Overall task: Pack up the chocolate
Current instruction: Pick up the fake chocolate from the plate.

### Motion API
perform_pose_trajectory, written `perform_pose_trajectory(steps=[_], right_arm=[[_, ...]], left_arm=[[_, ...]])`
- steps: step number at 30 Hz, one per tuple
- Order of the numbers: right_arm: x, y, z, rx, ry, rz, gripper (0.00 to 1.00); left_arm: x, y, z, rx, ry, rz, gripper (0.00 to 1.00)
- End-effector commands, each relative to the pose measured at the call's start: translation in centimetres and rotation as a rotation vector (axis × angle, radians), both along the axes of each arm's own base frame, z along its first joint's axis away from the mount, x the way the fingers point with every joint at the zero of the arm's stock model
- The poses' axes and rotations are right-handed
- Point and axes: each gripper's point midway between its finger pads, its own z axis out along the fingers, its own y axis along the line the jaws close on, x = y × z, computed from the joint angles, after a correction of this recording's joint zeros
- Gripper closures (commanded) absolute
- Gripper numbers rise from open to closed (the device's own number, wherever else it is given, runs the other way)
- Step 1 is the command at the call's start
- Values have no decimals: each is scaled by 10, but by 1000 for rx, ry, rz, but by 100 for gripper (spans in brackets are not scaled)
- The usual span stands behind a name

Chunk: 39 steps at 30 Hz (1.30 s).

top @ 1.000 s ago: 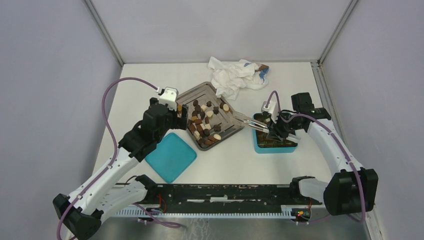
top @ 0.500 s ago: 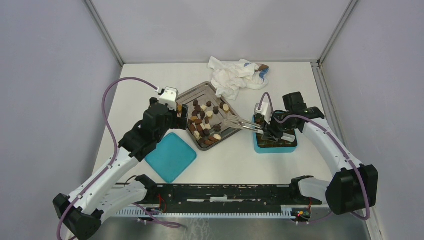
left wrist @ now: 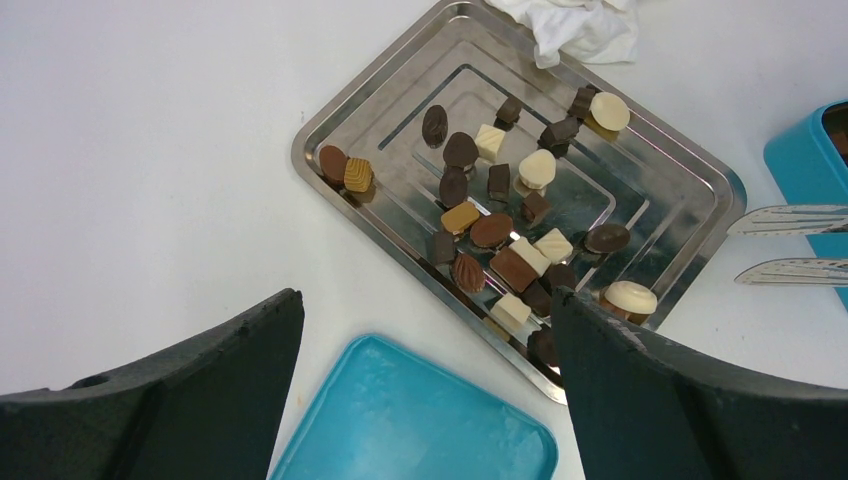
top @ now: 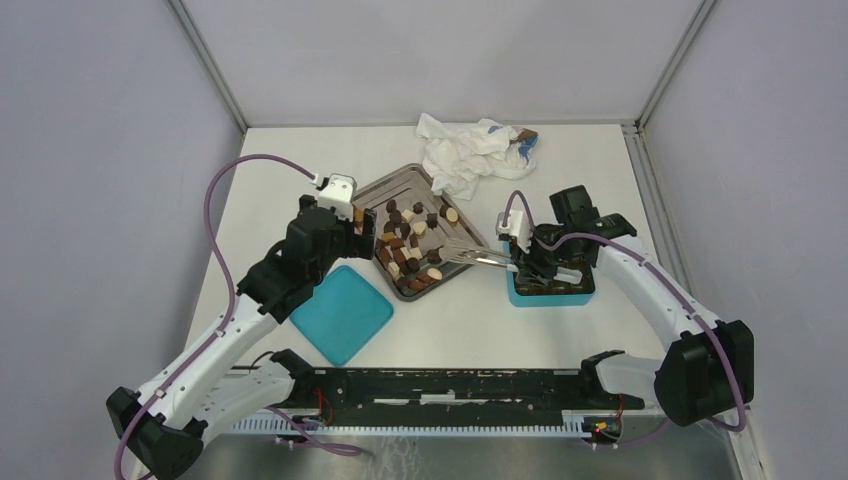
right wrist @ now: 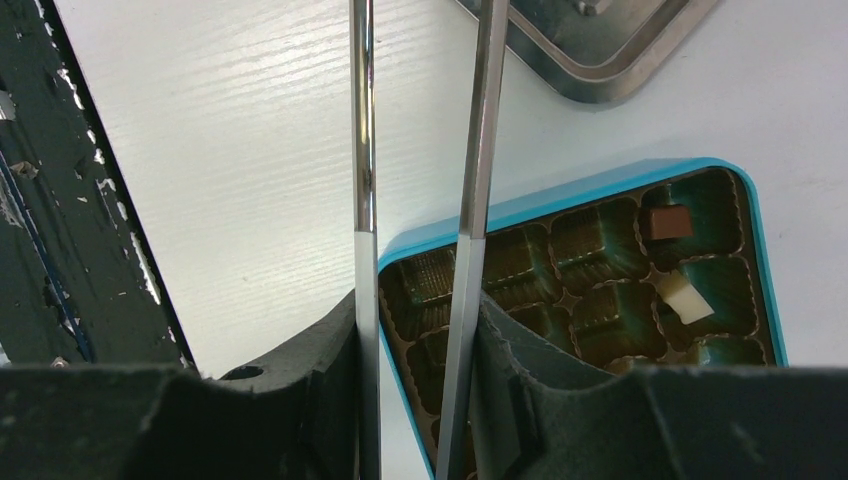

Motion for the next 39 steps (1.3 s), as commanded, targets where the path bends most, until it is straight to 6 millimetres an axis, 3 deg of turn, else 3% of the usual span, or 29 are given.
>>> perform_pose_trajectory(steps=[1,12,19,30,39], right_arm=[[13,10,14,10,-65,17,59],[20,30,18,-53,-121,85,59],[25,50,3,-160,-146,133,59],[68,45,4,-334,-218,8,59],[67,42,-11,-370,-172,-10,58]], left_arm=[[4,1,5,27,-32,-16,3],[5,2,3,30,-28,-9,3],[6,3,1,35,-23,-4,3],[5,3,4,30,-31,-6,3],[4,3,6,23,-37,-11,3]])
